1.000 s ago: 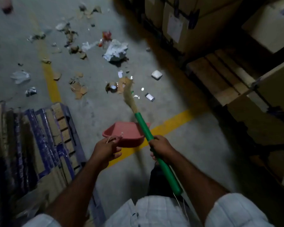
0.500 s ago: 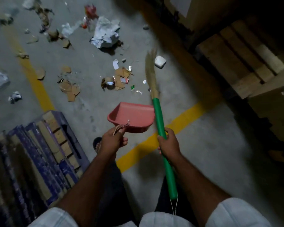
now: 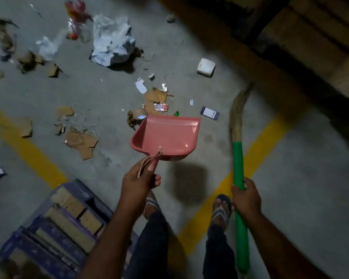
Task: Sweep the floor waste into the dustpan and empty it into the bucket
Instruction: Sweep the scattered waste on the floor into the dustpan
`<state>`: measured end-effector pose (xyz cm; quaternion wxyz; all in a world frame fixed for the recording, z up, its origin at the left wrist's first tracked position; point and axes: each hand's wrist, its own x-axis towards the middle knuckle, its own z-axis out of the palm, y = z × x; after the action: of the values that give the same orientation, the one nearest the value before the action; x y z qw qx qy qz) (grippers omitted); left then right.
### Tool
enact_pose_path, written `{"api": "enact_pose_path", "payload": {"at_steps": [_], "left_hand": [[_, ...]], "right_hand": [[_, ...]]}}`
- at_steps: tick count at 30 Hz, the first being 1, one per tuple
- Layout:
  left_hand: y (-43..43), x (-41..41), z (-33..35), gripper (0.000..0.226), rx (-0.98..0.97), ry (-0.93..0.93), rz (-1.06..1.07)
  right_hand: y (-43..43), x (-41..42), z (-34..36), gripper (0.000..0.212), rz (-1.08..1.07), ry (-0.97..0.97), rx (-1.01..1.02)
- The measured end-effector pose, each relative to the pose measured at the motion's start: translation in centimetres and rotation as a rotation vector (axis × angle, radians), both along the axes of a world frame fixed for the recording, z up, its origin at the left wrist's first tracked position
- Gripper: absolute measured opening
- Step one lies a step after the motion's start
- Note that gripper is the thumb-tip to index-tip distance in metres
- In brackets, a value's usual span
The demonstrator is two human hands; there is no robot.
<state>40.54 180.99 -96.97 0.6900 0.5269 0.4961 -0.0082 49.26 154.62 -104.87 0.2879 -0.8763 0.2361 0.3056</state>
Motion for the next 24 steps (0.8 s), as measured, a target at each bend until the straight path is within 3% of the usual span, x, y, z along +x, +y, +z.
{"api": "enact_pose_path", "payload": {"at_steps": [5, 7, 11, 14, 18, 22, 24], "left_hand": [[1.1, -3.4, -9.1, 0.020, -0.114, 0.077, 0.121], [1.4, -4.9, -12.0, 0.030, -0.231, 0.107, 0.225], [2.5, -7.1, -14.9, 0.048, -0.547, 0.057, 0.421], [2.8, -6.9, -15.0, 0.053, -0.647, 0.067, 0.391], [3.1, -5.4, -14.7, 0.054, -0.624, 0.158, 0.273], [4.2, -3.6, -14.5, 0.063, -0.629, 0.219, 0.087], [4.3, -2.8, -14.4, 0.055, -0.546, 0.269, -0.030]], "right_hand": [[5.0, -3.1, -9.5, 0.048, 0.153, 0.041, -0.067], [5.9, -5.0, -13.3, 0.054, 0.267, 0.075, -0.107], [7.9, -6.3, -14.6, 0.058, 0.432, 0.085, -0.160], [8.1, -6.0, -15.1, 0.059, 0.493, 0.091, -0.023], [7.2, -5.0, -15.5, 0.057, 0.516, 0.007, 0.062], [7.0, -2.6, -15.7, 0.055, 0.390, -0.096, 0.114], [7.1, -1.2, -15.8, 0.057, 0.334, -0.141, 0.128]]}}
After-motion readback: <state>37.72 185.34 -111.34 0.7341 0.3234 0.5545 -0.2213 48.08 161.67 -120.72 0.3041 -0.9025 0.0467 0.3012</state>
